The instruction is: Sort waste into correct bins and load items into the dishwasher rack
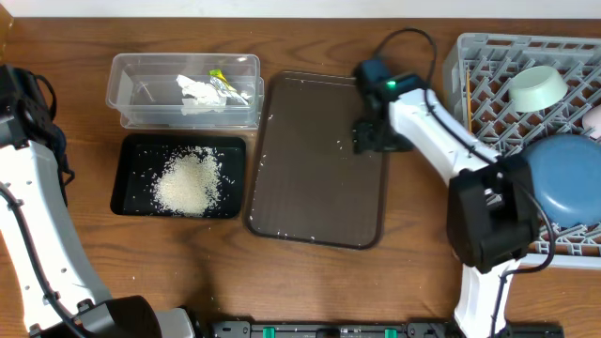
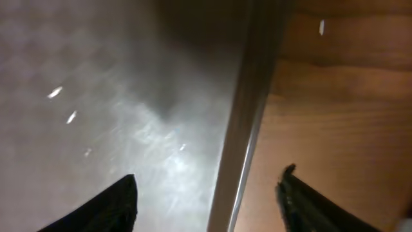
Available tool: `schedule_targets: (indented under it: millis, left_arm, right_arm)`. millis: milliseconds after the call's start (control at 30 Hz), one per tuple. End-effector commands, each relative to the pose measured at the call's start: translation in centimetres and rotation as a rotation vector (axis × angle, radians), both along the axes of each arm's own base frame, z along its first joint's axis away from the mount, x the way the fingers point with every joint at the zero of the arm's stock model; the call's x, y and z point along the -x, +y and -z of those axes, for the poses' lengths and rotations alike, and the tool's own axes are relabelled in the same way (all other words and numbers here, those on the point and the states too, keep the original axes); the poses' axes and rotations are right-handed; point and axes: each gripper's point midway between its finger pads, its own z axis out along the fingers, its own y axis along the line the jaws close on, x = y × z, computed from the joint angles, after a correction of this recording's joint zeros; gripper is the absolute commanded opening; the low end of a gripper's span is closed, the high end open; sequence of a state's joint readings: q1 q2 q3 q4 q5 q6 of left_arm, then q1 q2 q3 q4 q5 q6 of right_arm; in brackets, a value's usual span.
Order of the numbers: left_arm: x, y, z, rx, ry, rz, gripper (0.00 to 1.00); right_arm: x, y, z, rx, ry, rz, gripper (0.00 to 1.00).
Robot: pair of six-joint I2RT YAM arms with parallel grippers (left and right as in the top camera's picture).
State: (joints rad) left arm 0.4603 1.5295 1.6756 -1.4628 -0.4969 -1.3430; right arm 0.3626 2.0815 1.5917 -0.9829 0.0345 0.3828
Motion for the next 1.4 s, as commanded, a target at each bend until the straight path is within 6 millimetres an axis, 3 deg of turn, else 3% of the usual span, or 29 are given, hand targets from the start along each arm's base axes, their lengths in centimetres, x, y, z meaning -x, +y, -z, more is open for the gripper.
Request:
schedule_targets:
  millis: [0, 300, 667, 900, 1067, 1367]
  left_arm:
    - [0.3, 0.1, -0.3, -0.01, -0.007, -0.019, 0.92]
    - [0.3, 0.1, -0.3, -0.01, -0.007, -0.019, 0.92]
    - [0.3, 0.1, -0.3, -0.01, -0.007, -0.019, 0.92]
    - [0.3, 0.1, -0.3, -0.01, -0.007, -0.019, 0.92]
    - [0.3, 0.1, -0.3, -0.01, -0.007, -0.019, 0.92]
    - [0.3, 0.1, -0.3, -0.01, -0.007, -0.019, 0.92]
  right_arm:
    - [0.9, 0.9, 1.6, -0.125, 0.064, -0.003, 0.68]
    - [2.0, -0.4, 3.8, -0.079, 0.078, 0.008, 0.7]
    - [2.4, -1.5, 4.7, -0.031, 0.076, 0.032, 0.32]
    - [2.1, -2.4, 4.7, 0.017, 0.059, -0.003, 0.39]
    - [2.2, -3.7, 4.7, 0.042, 0.071, 0.022, 0.19]
    - [2.1, -5.9, 4.7, 0.045, 0.091, 0.077, 0.08]
